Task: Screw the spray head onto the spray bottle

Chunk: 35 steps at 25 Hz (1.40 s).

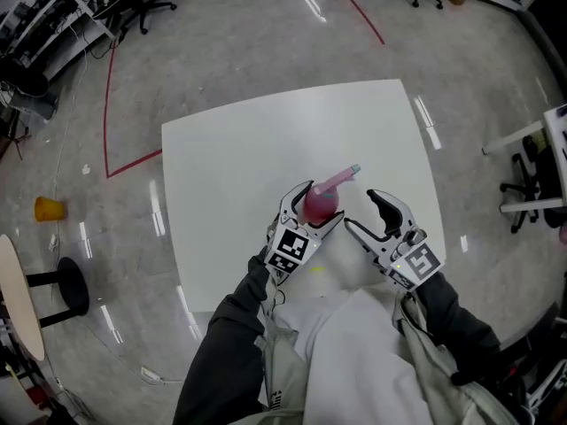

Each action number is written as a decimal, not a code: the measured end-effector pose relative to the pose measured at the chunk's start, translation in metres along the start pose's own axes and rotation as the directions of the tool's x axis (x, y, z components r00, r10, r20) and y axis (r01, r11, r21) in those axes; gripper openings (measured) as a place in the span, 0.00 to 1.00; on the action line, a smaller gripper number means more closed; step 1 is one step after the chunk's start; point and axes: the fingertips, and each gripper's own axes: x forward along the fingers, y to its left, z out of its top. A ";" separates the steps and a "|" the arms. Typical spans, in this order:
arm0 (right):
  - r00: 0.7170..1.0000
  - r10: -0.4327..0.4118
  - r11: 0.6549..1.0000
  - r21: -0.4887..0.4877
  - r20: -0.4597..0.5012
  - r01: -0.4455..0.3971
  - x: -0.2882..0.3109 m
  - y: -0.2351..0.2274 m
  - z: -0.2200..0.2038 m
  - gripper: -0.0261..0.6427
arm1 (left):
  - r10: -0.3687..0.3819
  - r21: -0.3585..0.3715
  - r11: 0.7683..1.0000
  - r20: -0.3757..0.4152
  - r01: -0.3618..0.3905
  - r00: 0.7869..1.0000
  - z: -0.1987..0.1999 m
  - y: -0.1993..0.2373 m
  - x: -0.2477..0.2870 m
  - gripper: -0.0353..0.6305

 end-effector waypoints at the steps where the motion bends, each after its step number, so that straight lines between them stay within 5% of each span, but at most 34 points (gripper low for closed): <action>1: 0.999 0.045 0.999 -0.022 -0.004 -0.045 0.001 0.001 0.012 0.45 | -0.061 0.021 0.998 0.008 0.061 0.998 0.008 -0.011 -0.010 0.66; 4: 0.983 0.183 0.983 -0.003 0.008 -0.183 0.003 0.007 0.045 0.50 | -0.202 0.057 0.978 0.027 0.200 0.979 0.024 -0.038 -0.039 0.66; 6: 0.948 0.318 0.948 0.003 -0.017 -0.318 0.008 0.024 0.058 0.50 | -0.257 0.066 0.965 0.029 0.255 0.966 0.032 -0.051 -0.050 0.66; 8: 0.892 0.445 0.894 -0.029 -0.078 -0.448 0.011 0.048 0.058 0.50 | -0.277 0.078 0.958 0.024 0.275 0.960 0.038 -0.059 -0.053 0.66; 10: 0.870 0.486 0.867 -0.085 -0.083 -0.492 0.014 0.064 0.063 0.50 | -0.268 0.082 0.961 0.021 0.266 0.963 0.044 -0.063 -0.049 0.66; 11: 0.880 0.470 0.874 -0.106 -0.070 -0.475 0.016 0.065 0.066 0.42 | -0.253 0.077 0.965 0.022 0.251 0.967 0.046 -0.063 -0.047 0.66; 12: 0.896 0.441 0.888 -0.116 -0.056 -0.444 0.018 0.064 0.069 0.22 | -0.232 0.069 0.971 0.024 0.229 0.973 0.048 -0.060 -0.046 0.66; 13: 0.911 0.410 0.903 -0.118 -0.045 -0.412 0.021 0.063 0.070 0.18 | -0.204 0.064 0.977 0.027 0.202 0.979 0.050 -0.056 -0.046 0.66; 16: 0.953 0.303 0.948 -0.098 -0.009 -0.302 0.030 0.059 0.074 0.18 | -0.091 0.070 0.994 0.027 0.089 0.995 0.049 -0.042 -0.053 0.66; 19: 0.999 0.047 0.999 -0.013 -0.005 -0.047 0.040 0.041 0.073 0.18 | 0.084 0.102 0.991 -0.003 -0.083 0.996 0.042 -0.026 -0.052 0.66; 22: 0.982 -0.185 0.982 0.037 -0.036 0.186 0.042 0.033 0.072 0.18 | 0.253 0.119 0.961 -0.023 -0.249 0.967 0.045 -0.017 -0.045 0.66; 25: 0.991 -0.114 0.991 -0.065 0.071 0.118 0.036 0.052 0.093 0.20 | 0.218 0.028 0.975 0.040 -0.219 0.975 0.056 -0.029 -0.045 0.66; 27: 0.992 0.031 0.998 -0.061 0.120 -0.023 0.027 0.062 0.104 0.43 | 0.163 0.020 0.986 0.070 -0.164 0.984 0.064 -0.033 -0.050 0.66; 30: 0.980 0.190 0.980 -0.072 0.062 -0.186 0.015 0.068 0.100 0.43 | 0.134 -0.002 0.991 0.097 -0.135 0.986 0.069 -0.024 -0.060 0.66; 35: 0.990 0.140 0.987 -0.073 -0.011 -0.141 0.011 0.073 0.084 0.43 | 0.269 -0.023 0.963 0.019 -0.268 0.963 0.060 0.004 -0.068 0.66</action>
